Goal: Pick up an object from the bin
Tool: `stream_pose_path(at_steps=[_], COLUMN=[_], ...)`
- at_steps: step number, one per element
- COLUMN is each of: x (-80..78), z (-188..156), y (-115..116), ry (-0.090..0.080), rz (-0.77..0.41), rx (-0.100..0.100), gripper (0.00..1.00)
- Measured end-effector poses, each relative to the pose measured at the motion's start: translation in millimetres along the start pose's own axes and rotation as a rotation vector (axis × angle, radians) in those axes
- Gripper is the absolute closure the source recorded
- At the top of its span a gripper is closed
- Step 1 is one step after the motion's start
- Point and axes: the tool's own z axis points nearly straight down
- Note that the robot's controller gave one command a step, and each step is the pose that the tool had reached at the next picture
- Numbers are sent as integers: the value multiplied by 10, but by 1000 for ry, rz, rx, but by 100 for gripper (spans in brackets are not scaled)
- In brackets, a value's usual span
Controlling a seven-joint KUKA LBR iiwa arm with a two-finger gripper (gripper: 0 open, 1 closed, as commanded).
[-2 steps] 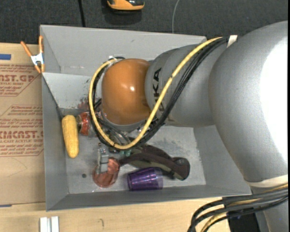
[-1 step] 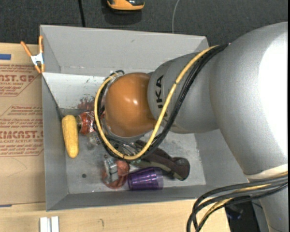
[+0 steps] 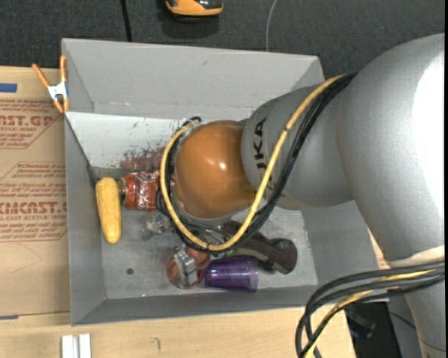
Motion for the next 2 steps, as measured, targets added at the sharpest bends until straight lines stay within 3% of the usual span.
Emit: stream_pose_path(at_steps=[1, 2], x=[47, 102], z=[75, 193], y=[-84, -546], ry=[-1, -2], rz=[229, 75], rx=[1, -1], gripper=[0, 0])
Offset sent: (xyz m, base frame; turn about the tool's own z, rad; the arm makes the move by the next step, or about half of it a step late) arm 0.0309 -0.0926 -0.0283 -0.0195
